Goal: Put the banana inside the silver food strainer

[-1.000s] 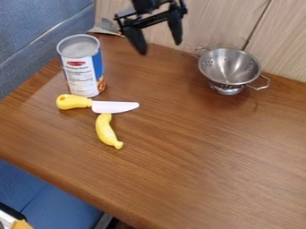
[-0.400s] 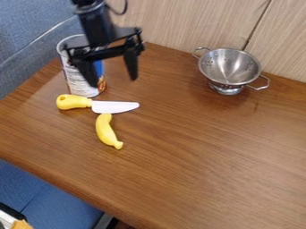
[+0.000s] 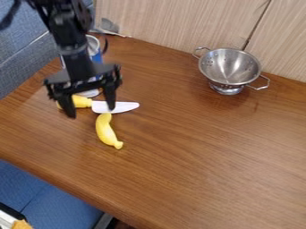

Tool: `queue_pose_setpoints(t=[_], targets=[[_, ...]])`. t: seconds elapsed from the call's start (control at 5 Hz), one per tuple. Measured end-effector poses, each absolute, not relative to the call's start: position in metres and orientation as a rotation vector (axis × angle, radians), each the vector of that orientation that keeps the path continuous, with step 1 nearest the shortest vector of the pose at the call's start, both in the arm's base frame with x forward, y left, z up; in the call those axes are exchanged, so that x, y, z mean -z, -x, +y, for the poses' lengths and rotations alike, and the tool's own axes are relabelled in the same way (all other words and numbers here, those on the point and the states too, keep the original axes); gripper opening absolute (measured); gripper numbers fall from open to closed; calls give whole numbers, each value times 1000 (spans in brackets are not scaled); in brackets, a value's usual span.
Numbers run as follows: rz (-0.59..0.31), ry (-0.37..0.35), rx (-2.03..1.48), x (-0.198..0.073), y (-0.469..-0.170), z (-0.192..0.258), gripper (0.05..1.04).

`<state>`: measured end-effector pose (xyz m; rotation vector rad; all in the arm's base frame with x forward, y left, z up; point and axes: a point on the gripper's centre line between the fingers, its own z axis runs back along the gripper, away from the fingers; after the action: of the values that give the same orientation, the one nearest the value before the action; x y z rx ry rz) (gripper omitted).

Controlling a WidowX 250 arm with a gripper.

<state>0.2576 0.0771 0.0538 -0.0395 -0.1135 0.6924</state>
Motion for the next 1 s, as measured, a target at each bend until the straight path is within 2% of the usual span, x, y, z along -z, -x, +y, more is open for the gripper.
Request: queue_pose_setpoints(t=[0.4,0.6,1.0], targets=[[-76,72,-655,-36,-260,59,1000],[-71,66,-648,-31,-258,52,965],[-94,56,-658,-30,-259,52,417]])
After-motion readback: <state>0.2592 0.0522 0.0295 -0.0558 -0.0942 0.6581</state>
